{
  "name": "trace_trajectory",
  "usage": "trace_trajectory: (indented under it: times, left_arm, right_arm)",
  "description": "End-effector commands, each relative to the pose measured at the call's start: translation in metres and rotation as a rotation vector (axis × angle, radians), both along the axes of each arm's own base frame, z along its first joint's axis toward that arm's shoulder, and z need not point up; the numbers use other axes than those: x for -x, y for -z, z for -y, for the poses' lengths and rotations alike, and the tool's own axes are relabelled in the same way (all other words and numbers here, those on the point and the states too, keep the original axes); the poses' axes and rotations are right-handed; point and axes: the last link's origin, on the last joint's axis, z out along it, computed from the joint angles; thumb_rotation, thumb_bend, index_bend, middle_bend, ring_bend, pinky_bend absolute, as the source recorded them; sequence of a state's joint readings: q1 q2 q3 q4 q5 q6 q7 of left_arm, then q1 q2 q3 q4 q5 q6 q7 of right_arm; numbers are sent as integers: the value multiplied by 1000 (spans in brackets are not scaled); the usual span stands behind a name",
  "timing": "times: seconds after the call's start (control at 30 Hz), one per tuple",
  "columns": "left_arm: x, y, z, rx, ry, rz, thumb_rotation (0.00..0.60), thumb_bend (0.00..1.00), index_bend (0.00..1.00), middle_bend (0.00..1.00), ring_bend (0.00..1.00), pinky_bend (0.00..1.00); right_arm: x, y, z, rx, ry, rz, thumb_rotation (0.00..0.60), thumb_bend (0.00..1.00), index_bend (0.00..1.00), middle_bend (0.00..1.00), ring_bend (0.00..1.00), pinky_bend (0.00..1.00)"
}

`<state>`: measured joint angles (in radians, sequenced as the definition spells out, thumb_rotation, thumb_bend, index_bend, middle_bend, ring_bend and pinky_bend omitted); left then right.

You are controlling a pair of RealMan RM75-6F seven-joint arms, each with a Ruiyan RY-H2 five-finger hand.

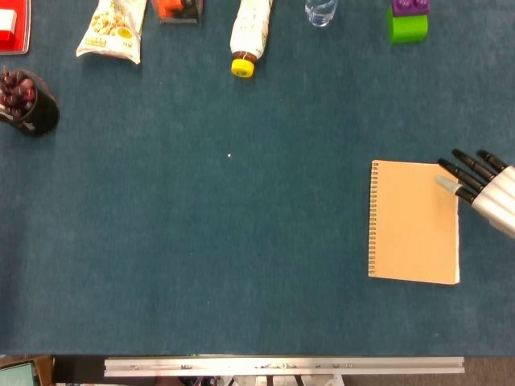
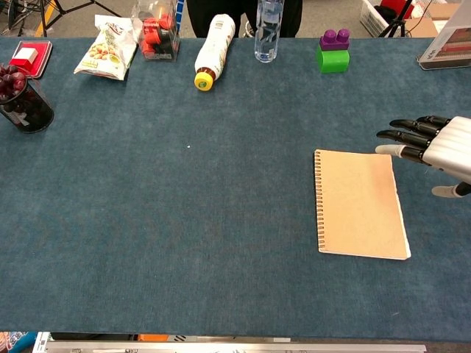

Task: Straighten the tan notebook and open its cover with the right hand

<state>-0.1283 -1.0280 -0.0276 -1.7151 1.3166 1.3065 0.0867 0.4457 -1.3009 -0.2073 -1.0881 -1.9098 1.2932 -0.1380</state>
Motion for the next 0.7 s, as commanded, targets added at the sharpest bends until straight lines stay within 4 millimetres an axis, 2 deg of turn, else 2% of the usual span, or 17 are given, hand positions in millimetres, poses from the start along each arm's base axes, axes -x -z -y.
trace_trajectory:
  times: [0.03, 0.17, 0.33, 0.6, 0.7]
  left_arm:
    - [0, 0, 0, 3, -3, 2, 600, 173, 400, 391, 461, 405]
    - [1, 0, 0, 4, -4, 6, 600, 173, 400, 391, 461, 405]
    - [1, 0, 0, 5, -5, 9, 600, 173, 400, 391, 461, 405]
    - [0, -1, 0, 4, -4, 14, 600, 173, 400, 391, 461, 405]
    - [0, -1, 0, 4, -1, 16, 600, 173, 400, 391, 461, 405]
  right_arm:
    - [6, 9, -1, -22, 16, 13, 600, 9, 155, 84, 44, 211]
    - [10, 18, -1, -45, 16, 21, 600, 26, 154, 80, 34, 194]
    - [12, 29, 0, -96, 34, 24, 600, 134, 125, 48, 1, 153]
    - [9, 42, 2, -117, 28, 35, 600, 147, 112, 42, 0, 140]
    - [8, 45, 3, -122, 33, 42, 600, 182, 112, 39, 0, 138]
